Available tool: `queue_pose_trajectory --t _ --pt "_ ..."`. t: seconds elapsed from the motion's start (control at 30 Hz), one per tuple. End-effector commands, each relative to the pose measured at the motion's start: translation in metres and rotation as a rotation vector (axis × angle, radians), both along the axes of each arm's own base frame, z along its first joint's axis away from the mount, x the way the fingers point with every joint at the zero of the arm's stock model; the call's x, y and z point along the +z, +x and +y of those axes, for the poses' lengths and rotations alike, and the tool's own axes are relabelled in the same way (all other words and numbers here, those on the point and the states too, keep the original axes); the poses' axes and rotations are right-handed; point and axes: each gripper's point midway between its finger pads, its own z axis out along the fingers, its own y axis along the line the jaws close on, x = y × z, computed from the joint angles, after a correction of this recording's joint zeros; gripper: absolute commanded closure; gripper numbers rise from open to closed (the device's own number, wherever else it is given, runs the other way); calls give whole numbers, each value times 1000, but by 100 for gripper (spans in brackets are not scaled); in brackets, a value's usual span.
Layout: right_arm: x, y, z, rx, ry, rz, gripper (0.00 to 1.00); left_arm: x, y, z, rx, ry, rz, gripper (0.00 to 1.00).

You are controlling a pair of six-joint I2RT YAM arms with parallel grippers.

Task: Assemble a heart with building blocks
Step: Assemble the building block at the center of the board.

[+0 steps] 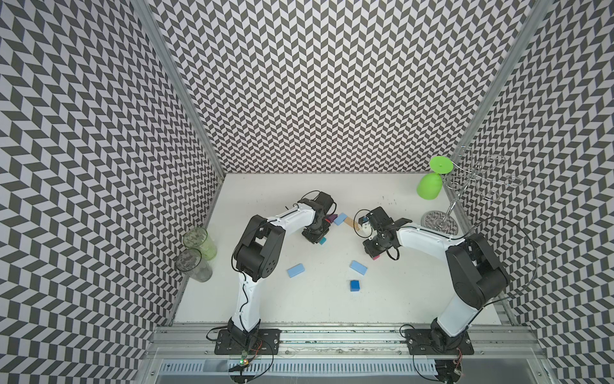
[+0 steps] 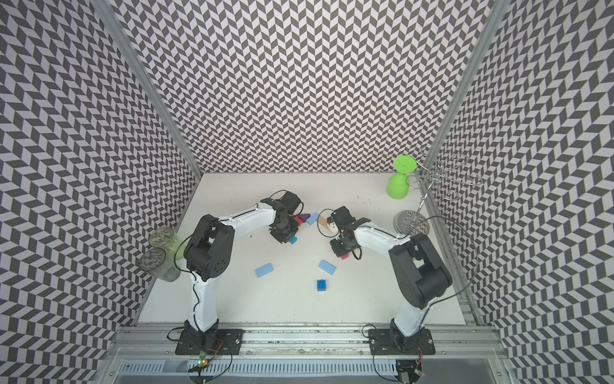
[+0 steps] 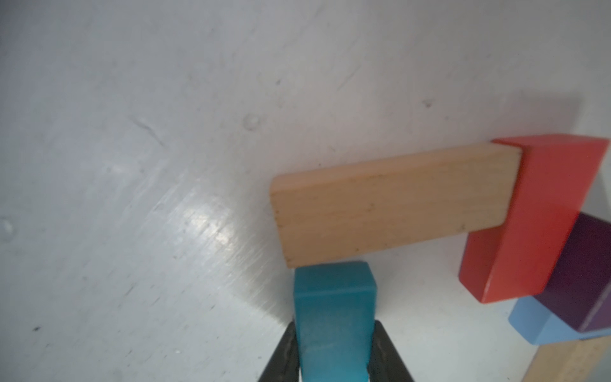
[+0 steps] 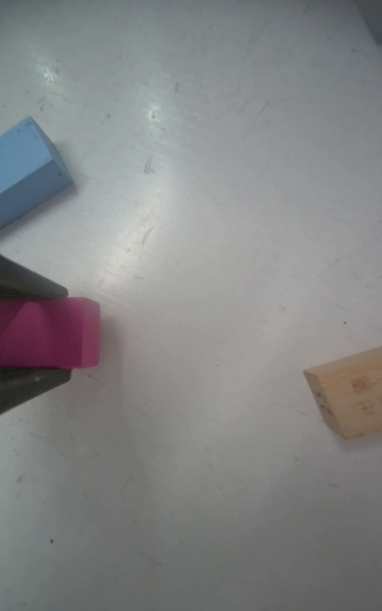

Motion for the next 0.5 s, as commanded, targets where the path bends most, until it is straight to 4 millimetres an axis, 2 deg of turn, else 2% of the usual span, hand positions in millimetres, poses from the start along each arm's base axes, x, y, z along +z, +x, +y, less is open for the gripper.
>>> queue_pose_trajectory --t 0.0,0.47 --pt "3 9 7 8 23 -27 100 -19 -7 22 9 92 54 93" --pt "1 9 9 14 28 -20 100 -22 -4 26 11 93 54 92"
